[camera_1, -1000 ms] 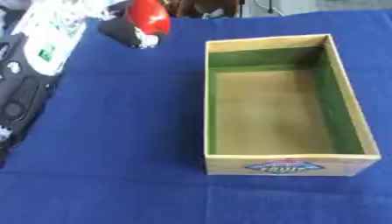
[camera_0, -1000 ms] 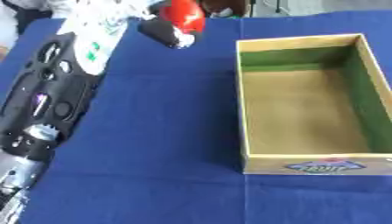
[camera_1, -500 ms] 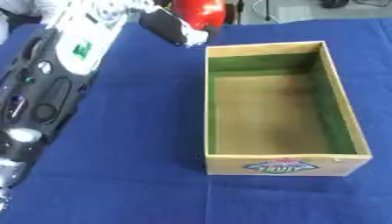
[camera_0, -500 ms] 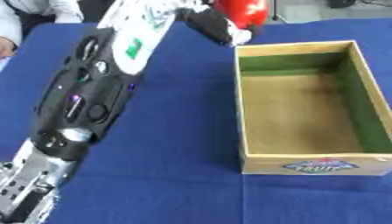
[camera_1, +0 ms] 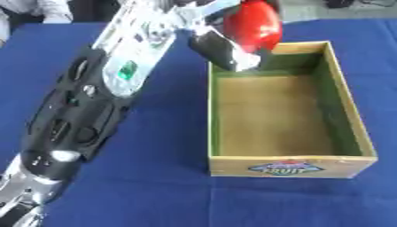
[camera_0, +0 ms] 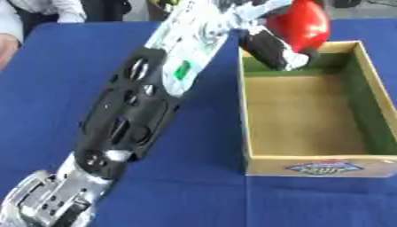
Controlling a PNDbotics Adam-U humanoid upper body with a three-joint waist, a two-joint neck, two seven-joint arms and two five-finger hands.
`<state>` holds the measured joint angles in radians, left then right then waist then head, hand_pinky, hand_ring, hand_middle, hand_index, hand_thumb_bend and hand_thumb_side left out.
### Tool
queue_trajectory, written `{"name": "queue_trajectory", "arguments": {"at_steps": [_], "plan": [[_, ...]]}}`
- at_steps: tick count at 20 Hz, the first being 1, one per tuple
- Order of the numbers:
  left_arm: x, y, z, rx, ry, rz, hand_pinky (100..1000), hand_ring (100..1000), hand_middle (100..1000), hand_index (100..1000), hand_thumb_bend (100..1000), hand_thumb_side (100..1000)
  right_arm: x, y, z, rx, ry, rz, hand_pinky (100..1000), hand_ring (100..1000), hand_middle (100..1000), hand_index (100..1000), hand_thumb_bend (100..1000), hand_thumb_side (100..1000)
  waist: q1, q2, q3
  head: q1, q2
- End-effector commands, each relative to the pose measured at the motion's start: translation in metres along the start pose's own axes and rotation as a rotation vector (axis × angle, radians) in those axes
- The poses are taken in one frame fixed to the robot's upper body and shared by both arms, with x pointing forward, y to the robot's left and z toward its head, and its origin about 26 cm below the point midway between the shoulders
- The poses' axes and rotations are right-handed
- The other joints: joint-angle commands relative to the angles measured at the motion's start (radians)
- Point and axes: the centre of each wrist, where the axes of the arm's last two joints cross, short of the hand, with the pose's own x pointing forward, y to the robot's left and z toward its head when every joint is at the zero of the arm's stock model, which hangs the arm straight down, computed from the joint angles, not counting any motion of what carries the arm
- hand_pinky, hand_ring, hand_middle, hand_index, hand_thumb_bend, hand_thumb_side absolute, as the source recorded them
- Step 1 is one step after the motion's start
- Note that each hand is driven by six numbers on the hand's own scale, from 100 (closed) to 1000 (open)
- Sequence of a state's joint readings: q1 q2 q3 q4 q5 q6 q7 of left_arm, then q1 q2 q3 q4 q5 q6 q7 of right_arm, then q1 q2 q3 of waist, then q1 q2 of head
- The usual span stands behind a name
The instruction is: Pick up objects on the table and place them in the box.
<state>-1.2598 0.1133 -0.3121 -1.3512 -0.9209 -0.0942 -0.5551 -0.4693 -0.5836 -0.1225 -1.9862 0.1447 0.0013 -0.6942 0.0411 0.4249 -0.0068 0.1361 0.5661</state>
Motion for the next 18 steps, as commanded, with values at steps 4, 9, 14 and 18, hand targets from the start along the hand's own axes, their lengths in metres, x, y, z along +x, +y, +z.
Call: {"name": "queue_trajectory", "arguments": {"at_steps": [4,9,14,18], "plan": [[0.018,-0.019,-0.014,-0.023,-0.019,-0.039,194,491,575,748,100,440,0.008,-0.001,-0.009,-0.021,-0.043,-0.022,702,713,761,744,100,800,-0.007,-0.03,-0.01,0.006,-0.008],[0.026,-0.045,-0.022,-0.056,-0.009,-0.055,200,496,578,750,100,441,0.009,0.001,-0.011,-0.035,-0.047,-0.03,702,713,760,743,100,800,-0.009,-0.026,-0.017,0.004,-0.015],[0.027,-0.066,-0.027,-0.112,0.008,-0.075,209,507,586,752,100,444,0.009,0.001,-0.01,-0.033,-0.047,-0.029,703,713,761,744,100,799,-0.01,-0.021,-0.02,-0.009,-0.015],[0.026,-0.08,-0.029,-0.148,0.016,-0.094,219,518,596,761,100,447,0.01,0.002,-0.01,-0.033,-0.047,-0.032,703,712,761,744,100,803,-0.011,-0.017,-0.022,-0.012,-0.018]]}}
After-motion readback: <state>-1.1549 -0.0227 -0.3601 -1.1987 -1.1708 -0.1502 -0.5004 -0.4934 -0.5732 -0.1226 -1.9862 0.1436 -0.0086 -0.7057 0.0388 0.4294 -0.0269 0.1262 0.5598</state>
